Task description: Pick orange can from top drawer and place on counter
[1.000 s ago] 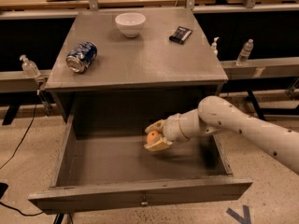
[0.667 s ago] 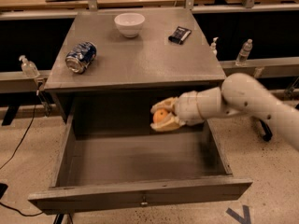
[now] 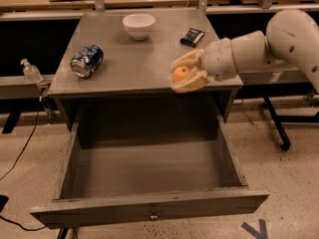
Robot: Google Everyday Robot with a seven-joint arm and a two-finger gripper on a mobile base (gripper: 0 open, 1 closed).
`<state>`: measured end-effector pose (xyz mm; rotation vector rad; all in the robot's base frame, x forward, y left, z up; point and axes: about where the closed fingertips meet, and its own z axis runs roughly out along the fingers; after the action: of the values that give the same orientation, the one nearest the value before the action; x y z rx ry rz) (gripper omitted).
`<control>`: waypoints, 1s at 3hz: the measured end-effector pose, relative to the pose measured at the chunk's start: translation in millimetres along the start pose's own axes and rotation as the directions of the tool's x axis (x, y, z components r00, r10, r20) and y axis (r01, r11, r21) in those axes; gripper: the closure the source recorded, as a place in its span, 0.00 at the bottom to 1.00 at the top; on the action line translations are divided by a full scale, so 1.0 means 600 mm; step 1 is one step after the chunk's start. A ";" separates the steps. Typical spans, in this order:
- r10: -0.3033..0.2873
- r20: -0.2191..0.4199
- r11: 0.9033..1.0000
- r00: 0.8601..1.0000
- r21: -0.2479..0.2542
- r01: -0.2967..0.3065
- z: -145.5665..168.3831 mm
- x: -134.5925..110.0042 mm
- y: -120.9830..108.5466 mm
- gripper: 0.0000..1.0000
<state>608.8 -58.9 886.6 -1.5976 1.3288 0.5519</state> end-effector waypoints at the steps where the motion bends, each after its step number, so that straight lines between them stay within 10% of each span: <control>1: 0.069 -0.005 0.997 0.998 -0.024 -0.069 0.043 -0.022 -0.061 1.00; 2: 0.142 -0.028 0.989 0.989 -0.026 -0.143 0.084 -0.024 -0.098 1.00; 3: 0.313 -0.055 0.950 0.948 0.021 -0.312 0.128 -0.008 -0.132 1.00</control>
Offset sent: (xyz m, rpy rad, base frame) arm 0.1164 0.0804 0.0037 0.0253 0.3367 -0.2401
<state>697.7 6.7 885.9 -1.4091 1.6405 0.6912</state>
